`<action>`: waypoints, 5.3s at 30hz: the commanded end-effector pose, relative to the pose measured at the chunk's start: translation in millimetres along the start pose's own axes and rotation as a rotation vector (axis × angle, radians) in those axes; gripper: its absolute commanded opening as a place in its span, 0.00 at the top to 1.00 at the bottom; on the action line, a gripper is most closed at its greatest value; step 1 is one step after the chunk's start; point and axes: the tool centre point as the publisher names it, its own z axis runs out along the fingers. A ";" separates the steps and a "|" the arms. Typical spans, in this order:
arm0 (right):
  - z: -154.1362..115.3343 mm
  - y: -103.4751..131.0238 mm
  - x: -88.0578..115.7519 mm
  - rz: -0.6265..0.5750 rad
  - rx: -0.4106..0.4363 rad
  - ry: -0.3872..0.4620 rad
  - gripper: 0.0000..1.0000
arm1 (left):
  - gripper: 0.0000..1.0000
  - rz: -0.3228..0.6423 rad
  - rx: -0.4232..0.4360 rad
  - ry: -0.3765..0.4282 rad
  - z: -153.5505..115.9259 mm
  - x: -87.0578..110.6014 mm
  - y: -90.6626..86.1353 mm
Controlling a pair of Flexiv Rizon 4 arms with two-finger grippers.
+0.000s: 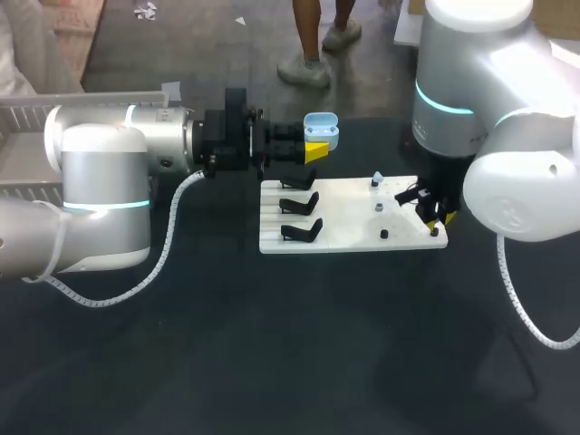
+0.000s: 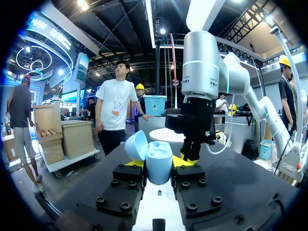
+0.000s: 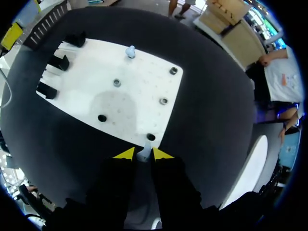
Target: Pick up each earbud case from the left stands, insert the matching earbuds, close the lid, and place the case in the box.
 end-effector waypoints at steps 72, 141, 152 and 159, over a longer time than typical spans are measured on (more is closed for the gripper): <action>-131.1 64.3 -26.9 0.889 -0.180 -0.086 1.00 | 1.00 0.005 -0.006 -0.006 -0.1 1.0 -1.4; -144.3 109.6 -137.4 0.623 -0.210 -0.037 1.00 | 1.00 0.005 -0.006 -0.006 -0.1 1.0 -1.4; -141.6 109.7 -137.7 0.621 -0.208 -0.034 1.00 | 1.00 0.005 -0.006 -0.006 -0.1 1.0 -1.4; -140.1 109.5 -137.8 0.623 -0.206 -0.033 1.00 | 1.00 0.005 -0.006 -0.006 -0.1 1.0 -1.4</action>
